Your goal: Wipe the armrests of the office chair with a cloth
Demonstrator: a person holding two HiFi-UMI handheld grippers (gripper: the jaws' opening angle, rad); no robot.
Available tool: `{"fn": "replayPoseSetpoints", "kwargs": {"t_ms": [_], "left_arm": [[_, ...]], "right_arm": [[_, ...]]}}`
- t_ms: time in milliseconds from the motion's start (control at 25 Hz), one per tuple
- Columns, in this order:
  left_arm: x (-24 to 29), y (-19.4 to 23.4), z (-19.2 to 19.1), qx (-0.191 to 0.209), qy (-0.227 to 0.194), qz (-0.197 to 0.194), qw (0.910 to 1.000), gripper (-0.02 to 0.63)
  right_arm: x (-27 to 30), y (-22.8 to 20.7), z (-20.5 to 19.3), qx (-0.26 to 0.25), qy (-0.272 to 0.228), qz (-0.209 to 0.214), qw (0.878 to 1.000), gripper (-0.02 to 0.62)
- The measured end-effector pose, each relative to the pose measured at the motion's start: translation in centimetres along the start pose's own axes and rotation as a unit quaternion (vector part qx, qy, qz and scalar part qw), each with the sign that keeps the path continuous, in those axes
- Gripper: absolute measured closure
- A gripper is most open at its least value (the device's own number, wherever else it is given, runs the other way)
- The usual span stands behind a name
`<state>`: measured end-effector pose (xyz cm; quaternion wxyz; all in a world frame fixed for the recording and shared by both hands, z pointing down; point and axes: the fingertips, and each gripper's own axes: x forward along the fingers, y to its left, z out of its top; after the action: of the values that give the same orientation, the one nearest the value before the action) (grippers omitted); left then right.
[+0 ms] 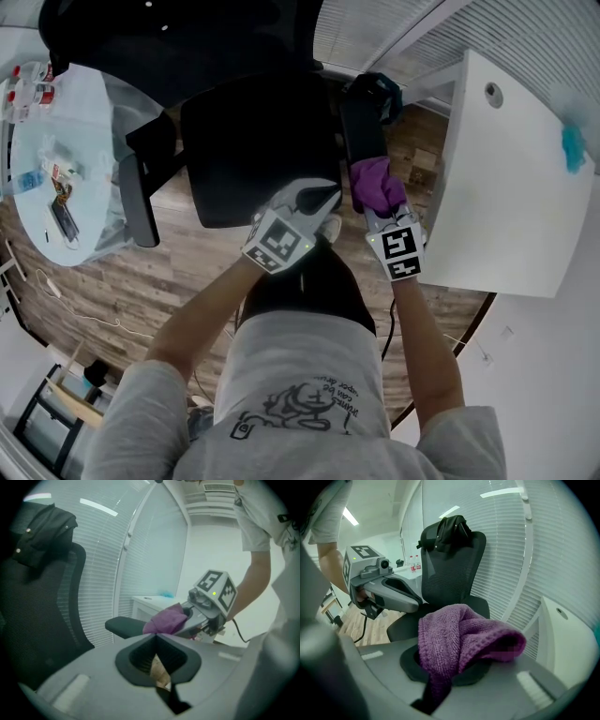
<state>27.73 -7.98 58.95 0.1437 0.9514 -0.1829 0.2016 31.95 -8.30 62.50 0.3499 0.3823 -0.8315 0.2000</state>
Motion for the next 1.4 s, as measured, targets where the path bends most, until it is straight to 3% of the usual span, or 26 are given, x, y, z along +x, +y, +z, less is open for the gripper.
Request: {"fn": "replayPoseSetpoints", "kwargs": {"t_ms": [520, 1000, 1400], "left_arm": [[-0.1, 1.7, 0.0, -0.008, -0.001, 0.006, 1.0000, 0.603], [-0.8, 2.8, -0.7, -0.011, 0.011, 0.007, 0.9998, 0.603], [-0.8, 2.2, -0.8, -0.010, 0.016, 0.004, 0.9998, 0.603]], "right_arm": [[5.1, -3.9, 4.8, -0.009, 0.008, 0.028, 1.000, 0.555], [9.5, -7.2, 8.9, -0.029, 0.013, 0.027, 0.999, 0.555], [10.0, -7.6, 9.5, -0.020, 0.014, 0.028, 0.999, 0.555]]}}
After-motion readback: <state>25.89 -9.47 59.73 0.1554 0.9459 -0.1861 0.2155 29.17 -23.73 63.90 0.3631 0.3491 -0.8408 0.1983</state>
